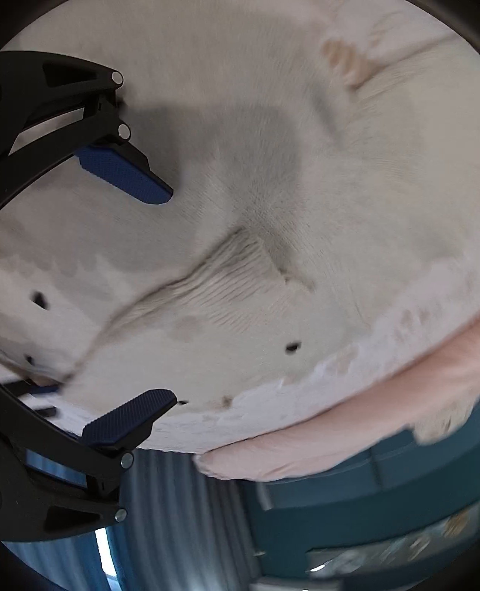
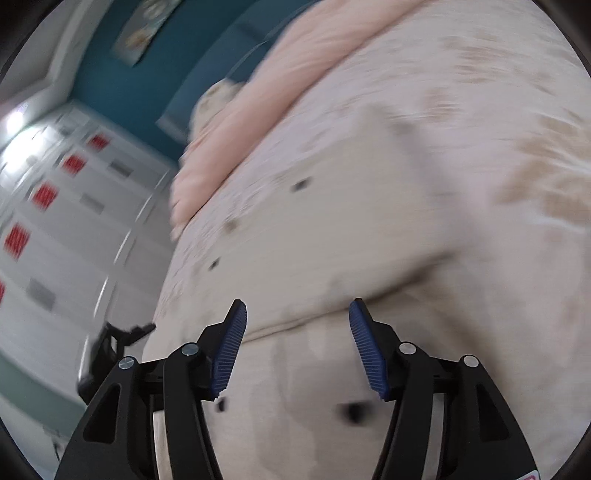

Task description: Fold small clothes

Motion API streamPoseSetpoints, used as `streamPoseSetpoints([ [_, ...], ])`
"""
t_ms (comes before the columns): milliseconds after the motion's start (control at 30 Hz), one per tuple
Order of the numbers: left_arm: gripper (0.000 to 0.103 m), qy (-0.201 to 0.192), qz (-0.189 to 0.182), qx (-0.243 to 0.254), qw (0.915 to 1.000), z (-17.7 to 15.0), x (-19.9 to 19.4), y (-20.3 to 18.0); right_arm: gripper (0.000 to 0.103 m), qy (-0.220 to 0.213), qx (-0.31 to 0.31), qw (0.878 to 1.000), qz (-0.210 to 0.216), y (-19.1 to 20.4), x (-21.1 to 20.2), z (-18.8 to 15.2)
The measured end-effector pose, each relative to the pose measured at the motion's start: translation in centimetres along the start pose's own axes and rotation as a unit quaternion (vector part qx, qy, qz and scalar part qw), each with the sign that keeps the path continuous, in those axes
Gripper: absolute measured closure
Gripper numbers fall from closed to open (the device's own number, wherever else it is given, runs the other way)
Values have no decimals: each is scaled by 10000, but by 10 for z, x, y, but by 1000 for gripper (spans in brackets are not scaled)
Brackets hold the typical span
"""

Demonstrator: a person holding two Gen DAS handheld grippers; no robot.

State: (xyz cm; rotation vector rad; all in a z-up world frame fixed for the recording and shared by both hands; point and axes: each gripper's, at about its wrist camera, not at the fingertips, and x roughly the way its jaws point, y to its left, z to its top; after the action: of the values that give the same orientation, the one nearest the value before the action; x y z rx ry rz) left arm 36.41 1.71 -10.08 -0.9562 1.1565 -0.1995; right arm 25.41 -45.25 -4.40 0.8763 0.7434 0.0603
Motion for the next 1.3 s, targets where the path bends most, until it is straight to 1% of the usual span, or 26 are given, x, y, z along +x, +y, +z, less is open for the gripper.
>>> streamPoseSetpoints([
  [67, 5, -132, 192, -182, 9996, 4, 10, -2, 45, -61, 285, 9995, -86, -23, -4, 12],
  [100, 11, -241, 226, -137, 9994, 6, 12, -9, 45, -92, 377, 9992, -119, -31, -6, 14],
  [167, 60, -298, 210, 90, 9993, 11, 18, -22, 44, -162, 526, 9983, -196, -40, -1, 20],
  [200, 69, -279, 322, 167, 9990, 14, 21, -29, 44, -181, 538, 9982, -205, -40, 3, 24],
  [233, 84, -308, 378, 163, 9987, 16, 22, -31, 58, -189, 525, 9982, -219, -39, 7, 28],
  [267, 97, -380, 312, 187, 9986, 20, 19, -34, 95, -228, 457, 9985, -174, -30, 13, 34],
  [300, 97, -478, -85, 317, 9983, 26, 12, -41, 94, -294, 358, 9988, -133, -17, 17, 37],
  [333, 97, -626, -200, 451, 9968, 29, 0, -48, 95, -538, 242, 9983, -4, -6, 9, 43],
  [433, 97, -1191, -572, 1163, 9844, 32, -33, -75, 95, -1087, 52, 9929, 485, 15, -20, 46],
  [467, 97, -1346, -564, 1375, 9797, 32, -39, -79, 96, -1191, -45, 9918, 457, 15, -24, 44],
  [500, 97, -1368, -434, 1500, 9782, 33, -37, -76, 96, -1081, -73, 9938, 262, 8, -17, 41],
  [600, 97, -877, 381, 1340, 9864, 36, 8, -37, 97, -187, 17, 9971, -742, -28, 32, 30],
  [633, 97, -738, 577, 1237, 9879, 34, 21, -23, 98, -222, 102, 9976, -640, -33, 31, 26],
  [733, 95, -755, 406, 1138, 9898, 24, 30, 1, 97, -566, -9, 9972, -491, -25, 14, 30],
  [800, 95, -822, 306, 1138, 9896, 23, 32, 4, 99, -298, -86, 9957, -875, -31, 26, 27],
  [867, 94, -795, 219, 1056, 9910, 23, 29, 7, 98, -267, -68, 9956, -897, -34, 31, 26],
  [900, 93, -778, 83, 911, 9928, 24, 23, 8, 96, -239, -177, 9944, -1009, -28, 29, 28],
  [933, 90, -825, -66, 787, 9935, 25, 12, 11, 88, -233, -389, 9912, -1243, -16, 25, 26],
  [1000, 79, -1105, -243, 718, 9910, 29, -16, 19, 82, -304, -724, 9875, -1370, 2, 13, 7],
  [1033, 60, -1287, -243, 702, 9889, 36, -31, 23, 77, -304, -965, 9856, -1352, 12, 7, -8],
  [1067, 43, -1469, -159, 661, 9868, 45, -47, 32, 65, -277, -1180, 9837, -1324, 21, 2, -21],
  [1133, 34, -1947, 227, 404, 9798, 71, -89, 67, 53, -179, -1500, 9799, -1305, 36, -3, -56],
  [1200, 34, -2275, 550, 9, 9722, 102, -124, 103, 47, -47, -1678, 9785, -1194, 42, -4, -83],
  [1233, 33, -2470, 712, -280, 9660, 119, -142, 123, 40, 3, -1758, 9775, -1168, 45, -8, -103],
  [1267, 33, -2617, 802, -503, 9605, 132, -155, 136, 38, 42, -1833, 9758, -1191, 45, -6, -114],
  [1300, 33, -2847, 943, -847, 9502, 154, -176, 160, 37, 19, -1892, 9741, -1238, 47, -4, -123],
])
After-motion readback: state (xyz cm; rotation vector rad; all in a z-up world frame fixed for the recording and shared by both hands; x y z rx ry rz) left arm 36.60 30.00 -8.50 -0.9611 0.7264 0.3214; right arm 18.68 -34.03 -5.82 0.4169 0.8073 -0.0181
